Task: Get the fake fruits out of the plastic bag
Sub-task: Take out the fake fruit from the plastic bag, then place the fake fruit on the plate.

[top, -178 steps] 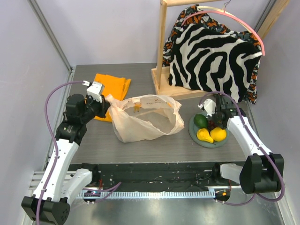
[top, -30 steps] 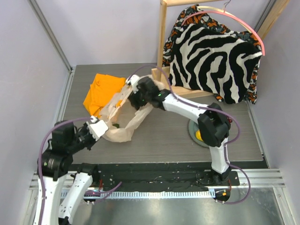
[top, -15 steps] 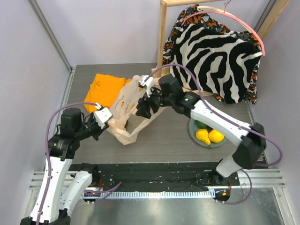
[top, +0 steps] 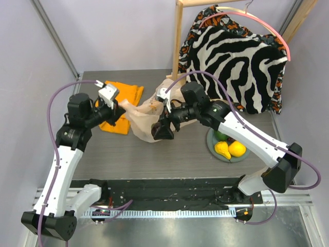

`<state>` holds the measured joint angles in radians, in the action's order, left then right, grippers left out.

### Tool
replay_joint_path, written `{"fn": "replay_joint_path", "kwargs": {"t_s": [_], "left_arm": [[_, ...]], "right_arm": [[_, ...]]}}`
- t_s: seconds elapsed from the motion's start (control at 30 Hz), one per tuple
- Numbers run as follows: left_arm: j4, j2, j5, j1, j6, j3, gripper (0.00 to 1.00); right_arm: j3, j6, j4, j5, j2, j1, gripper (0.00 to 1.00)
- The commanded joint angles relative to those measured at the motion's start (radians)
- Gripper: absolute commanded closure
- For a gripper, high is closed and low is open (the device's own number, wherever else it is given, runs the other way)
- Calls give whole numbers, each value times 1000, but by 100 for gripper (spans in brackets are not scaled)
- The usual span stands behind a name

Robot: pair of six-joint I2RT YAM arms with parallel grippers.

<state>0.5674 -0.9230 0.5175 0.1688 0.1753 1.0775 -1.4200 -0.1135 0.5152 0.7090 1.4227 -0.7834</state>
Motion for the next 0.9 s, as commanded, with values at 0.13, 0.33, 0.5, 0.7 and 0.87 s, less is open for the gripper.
{"fn": "replay_joint_path", "kwargs": {"t_s": [0.13, 0.33, 0.5, 0.7, 0.87], "left_arm": [[-288, -45, -2, 3, -279, 130, 100], [-305, -31, -224, 3, -260, 199, 100], [-337, 29, -459, -5, -135, 174, 100], [-347, 79, -251, -8, -248, 119, 100], [-322, 64, -185, -8, -315, 70, 100]], "right_arm": [[-54, -61, 97, 67, 39, -25, 67], [73, -187, 112, -25, 53, -25, 69], [122, -274, 184, -37, 50, -25, 67], [206, -388, 230, -88, 62, -25, 67], [126, -462, 378, -121, 21, -25, 70]]}}
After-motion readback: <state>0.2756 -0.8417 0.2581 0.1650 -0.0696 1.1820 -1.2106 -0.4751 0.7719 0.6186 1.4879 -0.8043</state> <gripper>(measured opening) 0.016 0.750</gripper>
